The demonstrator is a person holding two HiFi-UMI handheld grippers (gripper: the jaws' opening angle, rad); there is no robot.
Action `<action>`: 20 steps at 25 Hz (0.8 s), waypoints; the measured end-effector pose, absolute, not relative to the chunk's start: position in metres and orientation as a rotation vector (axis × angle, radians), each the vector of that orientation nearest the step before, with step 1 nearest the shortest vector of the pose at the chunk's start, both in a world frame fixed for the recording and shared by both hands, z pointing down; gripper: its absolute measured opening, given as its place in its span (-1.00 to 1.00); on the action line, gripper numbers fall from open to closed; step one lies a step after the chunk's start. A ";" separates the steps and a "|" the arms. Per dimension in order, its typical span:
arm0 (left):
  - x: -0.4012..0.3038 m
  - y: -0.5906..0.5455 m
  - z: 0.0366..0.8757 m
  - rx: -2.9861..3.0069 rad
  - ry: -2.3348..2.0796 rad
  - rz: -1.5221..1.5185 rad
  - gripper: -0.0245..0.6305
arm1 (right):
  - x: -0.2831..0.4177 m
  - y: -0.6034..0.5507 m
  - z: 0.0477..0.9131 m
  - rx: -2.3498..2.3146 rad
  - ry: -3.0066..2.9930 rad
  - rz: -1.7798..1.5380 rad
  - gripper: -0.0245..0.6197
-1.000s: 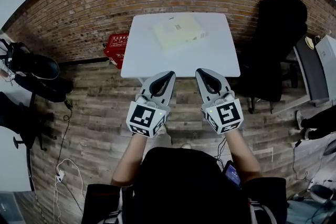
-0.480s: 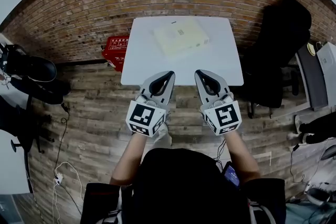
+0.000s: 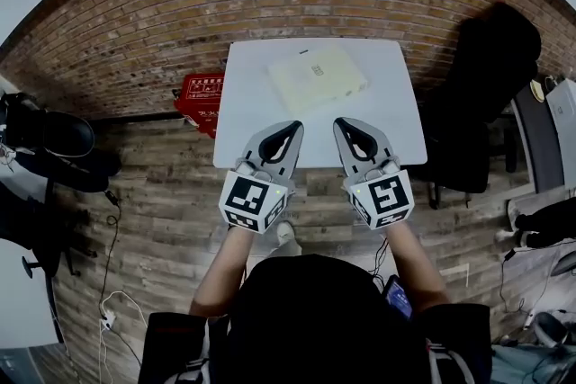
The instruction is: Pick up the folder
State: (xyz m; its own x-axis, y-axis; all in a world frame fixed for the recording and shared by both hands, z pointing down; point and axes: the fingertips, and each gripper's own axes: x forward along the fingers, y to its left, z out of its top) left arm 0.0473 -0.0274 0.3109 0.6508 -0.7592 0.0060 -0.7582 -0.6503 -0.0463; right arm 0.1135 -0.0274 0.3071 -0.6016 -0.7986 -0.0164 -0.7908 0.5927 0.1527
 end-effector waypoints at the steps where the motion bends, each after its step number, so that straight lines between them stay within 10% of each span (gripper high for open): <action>1: 0.043 -0.034 0.310 -2.821 1.292 -0.038 -0.90 | 0.109 -0.034 0.306 1.380 -2.752 -0.221 -0.84; 20: -0.032 -0.125 0.321 -2.882 1.226 -0.027 -0.90 | 0.028 -0.125 0.309 1.414 -2.682 -0.223 -0.84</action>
